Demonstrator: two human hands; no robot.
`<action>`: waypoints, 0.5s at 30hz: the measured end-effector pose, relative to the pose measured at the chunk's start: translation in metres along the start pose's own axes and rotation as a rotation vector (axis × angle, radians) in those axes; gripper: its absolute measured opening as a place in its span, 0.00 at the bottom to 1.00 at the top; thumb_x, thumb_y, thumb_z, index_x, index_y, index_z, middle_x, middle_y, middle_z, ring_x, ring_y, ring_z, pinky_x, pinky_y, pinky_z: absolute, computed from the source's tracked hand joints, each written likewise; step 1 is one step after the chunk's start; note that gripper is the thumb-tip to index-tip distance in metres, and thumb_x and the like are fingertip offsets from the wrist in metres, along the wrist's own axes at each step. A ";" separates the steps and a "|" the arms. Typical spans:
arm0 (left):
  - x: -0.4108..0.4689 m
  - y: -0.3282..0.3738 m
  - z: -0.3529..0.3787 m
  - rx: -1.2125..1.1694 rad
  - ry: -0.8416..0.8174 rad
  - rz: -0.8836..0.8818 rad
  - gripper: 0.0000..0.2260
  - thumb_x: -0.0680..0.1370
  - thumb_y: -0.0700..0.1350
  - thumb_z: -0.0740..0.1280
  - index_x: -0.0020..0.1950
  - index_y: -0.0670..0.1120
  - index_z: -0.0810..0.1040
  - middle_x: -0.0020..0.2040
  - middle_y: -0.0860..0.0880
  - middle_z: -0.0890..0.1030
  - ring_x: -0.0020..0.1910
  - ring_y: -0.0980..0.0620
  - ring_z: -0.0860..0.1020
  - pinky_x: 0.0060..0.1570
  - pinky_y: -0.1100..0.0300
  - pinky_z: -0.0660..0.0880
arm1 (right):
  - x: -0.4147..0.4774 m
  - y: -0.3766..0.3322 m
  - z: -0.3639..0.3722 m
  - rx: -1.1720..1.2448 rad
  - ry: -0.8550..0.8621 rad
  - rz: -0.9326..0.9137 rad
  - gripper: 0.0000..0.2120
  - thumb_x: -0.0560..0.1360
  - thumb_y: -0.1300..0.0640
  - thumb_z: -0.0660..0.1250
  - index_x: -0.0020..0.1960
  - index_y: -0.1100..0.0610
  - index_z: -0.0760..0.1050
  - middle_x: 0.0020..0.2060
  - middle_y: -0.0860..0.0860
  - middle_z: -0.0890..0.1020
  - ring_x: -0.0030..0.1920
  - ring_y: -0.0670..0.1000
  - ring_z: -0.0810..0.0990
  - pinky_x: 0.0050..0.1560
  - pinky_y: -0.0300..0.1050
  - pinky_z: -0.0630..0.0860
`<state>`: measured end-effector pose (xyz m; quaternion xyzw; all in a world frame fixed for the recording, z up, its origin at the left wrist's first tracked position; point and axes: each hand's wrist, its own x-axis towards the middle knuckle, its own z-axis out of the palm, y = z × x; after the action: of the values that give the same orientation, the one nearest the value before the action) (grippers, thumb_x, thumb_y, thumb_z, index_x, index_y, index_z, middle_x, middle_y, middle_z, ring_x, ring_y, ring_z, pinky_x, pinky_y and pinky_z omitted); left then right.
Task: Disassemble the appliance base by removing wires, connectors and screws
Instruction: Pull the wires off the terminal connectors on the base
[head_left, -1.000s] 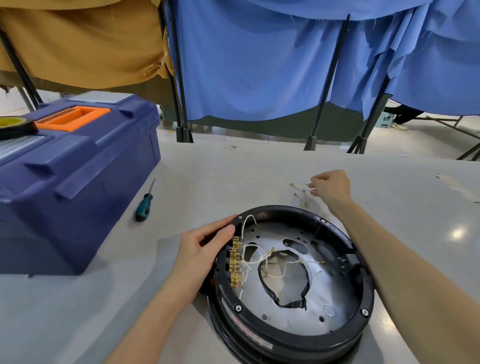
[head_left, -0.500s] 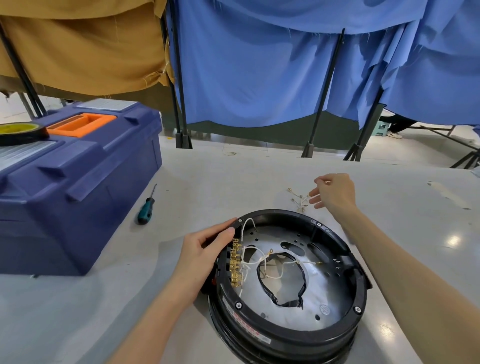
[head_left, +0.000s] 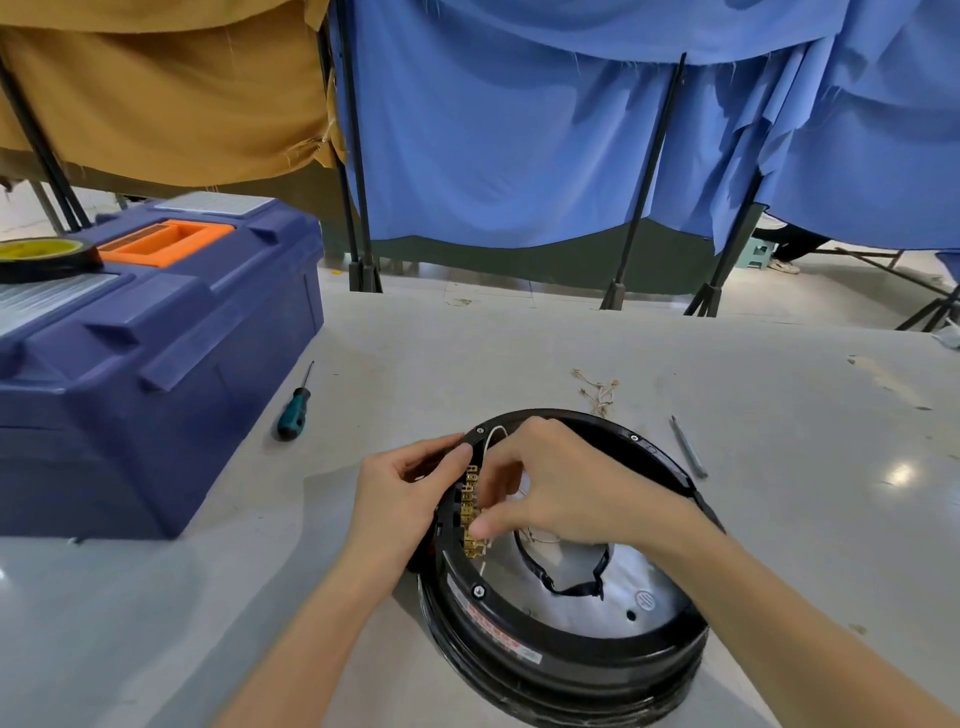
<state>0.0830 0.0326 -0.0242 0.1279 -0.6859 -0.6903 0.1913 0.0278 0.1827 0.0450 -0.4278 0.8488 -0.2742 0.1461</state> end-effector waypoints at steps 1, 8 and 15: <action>-0.001 0.001 0.001 -0.005 -0.008 -0.010 0.06 0.74 0.43 0.72 0.49 0.51 0.86 0.45 0.53 0.86 0.47 0.55 0.84 0.52 0.57 0.79 | -0.001 -0.001 0.002 -0.017 0.007 0.004 0.07 0.68 0.53 0.77 0.41 0.55 0.83 0.36 0.49 0.84 0.40 0.47 0.82 0.47 0.47 0.78; -0.006 0.007 0.005 0.032 -0.006 0.028 0.09 0.73 0.39 0.73 0.50 0.51 0.85 0.44 0.54 0.86 0.46 0.57 0.84 0.52 0.56 0.79 | 0.003 -0.008 0.005 -0.054 0.036 0.045 0.01 0.69 0.58 0.75 0.38 0.54 0.84 0.33 0.47 0.83 0.38 0.46 0.80 0.44 0.46 0.79; -0.006 0.008 0.004 0.051 -0.018 0.058 0.11 0.74 0.38 0.71 0.48 0.54 0.85 0.43 0.56 0.86 0.45 0.60 0.83 0.48 0.64 0.80 | 0.010 -0.012 0.016 -0.147 0.091 0.063 0.04 0.67 0.63 0.73 0.34 0.57 0.82 0.23 0.41 0.73 0.31 0.47 0.76 0.32 0.39 0.72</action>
<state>0.0876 0.0390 -0.0170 0.1064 -0.7084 -0.6680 0.2016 0.0371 0.1632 0.0396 -0.3975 0.8854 -0.2255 0.0843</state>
